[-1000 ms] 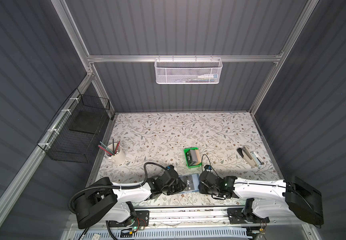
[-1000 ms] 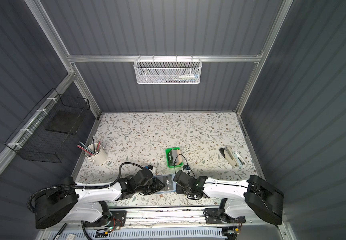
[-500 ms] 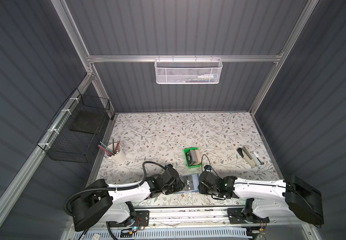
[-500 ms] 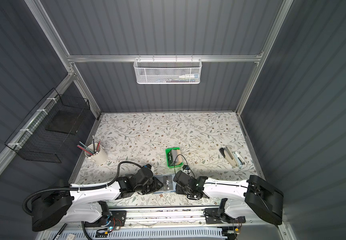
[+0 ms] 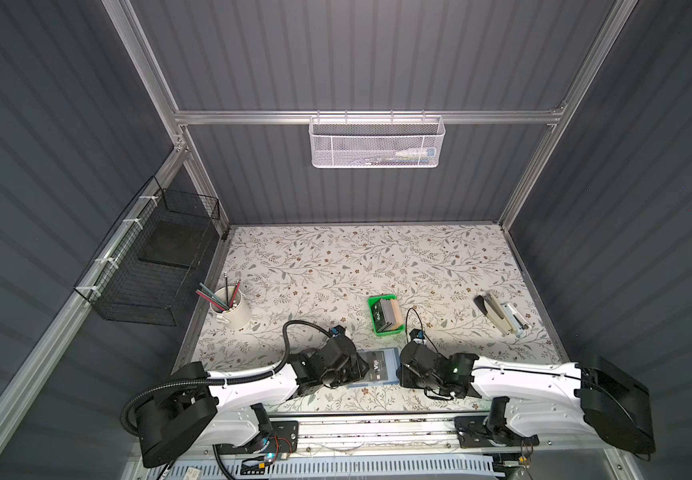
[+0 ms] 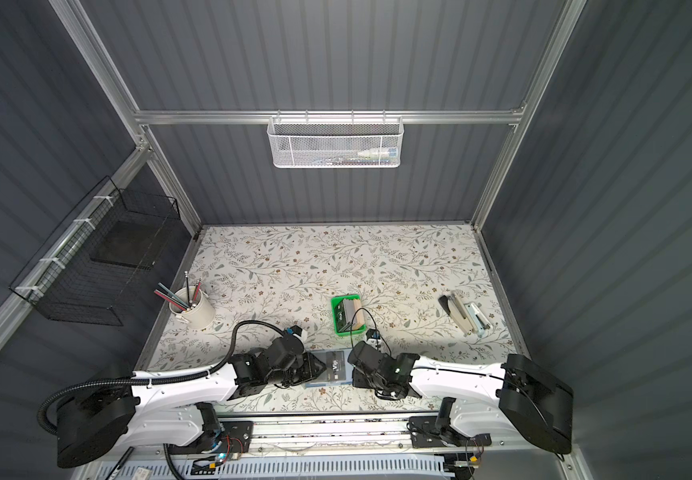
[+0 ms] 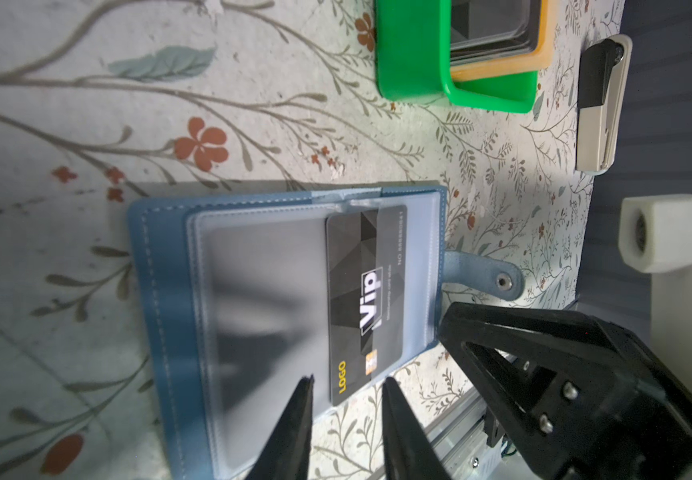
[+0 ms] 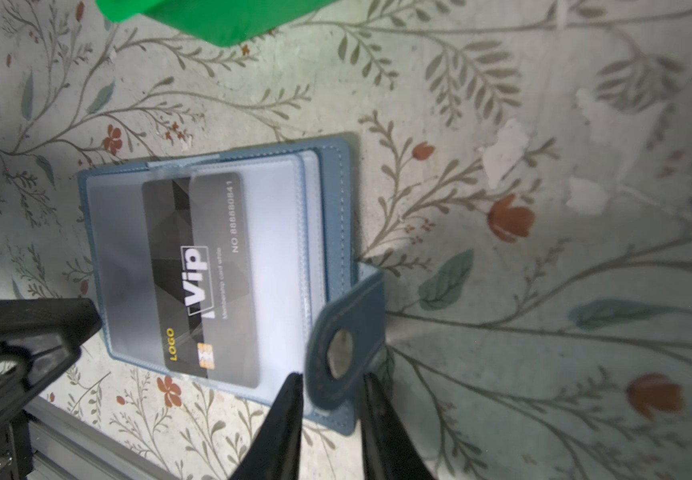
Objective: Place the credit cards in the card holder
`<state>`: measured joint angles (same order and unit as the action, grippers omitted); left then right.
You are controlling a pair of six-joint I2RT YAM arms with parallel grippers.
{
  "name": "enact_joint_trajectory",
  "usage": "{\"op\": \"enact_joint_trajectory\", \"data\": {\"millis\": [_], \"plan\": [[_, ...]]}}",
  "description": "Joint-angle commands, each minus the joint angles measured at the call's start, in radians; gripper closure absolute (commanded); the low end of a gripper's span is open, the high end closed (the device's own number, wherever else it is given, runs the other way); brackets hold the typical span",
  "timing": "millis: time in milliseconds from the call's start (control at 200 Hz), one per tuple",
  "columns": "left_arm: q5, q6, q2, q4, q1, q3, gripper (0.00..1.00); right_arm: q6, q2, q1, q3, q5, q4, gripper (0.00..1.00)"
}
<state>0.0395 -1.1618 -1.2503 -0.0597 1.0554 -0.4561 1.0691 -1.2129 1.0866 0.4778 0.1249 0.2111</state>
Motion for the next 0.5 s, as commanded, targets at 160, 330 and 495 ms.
{"op": "enact_joint_trajectory", "data": {"millis": [160, 330, 495], "plan": [[-0.009, 0.023, -0.011, -0.004, 0.008, 0.003, 0.7, -0.006, 0.017, 0.003, -0.009, 0.033, 0.036, 0.74], [-0.001, 0.019, -0.031, -0.014, 0.008, -0.004, 0.71, -0.006, -0.003, 0.002, -0.011, 0.025, 0.021, 0.76], [0.0, 0.014, -0.043, -0.028, 0.011, -0.001, 0.71, -0.003, -0.022, 0.002, -0.013, 0.016, 0.013, 0.79]]}}
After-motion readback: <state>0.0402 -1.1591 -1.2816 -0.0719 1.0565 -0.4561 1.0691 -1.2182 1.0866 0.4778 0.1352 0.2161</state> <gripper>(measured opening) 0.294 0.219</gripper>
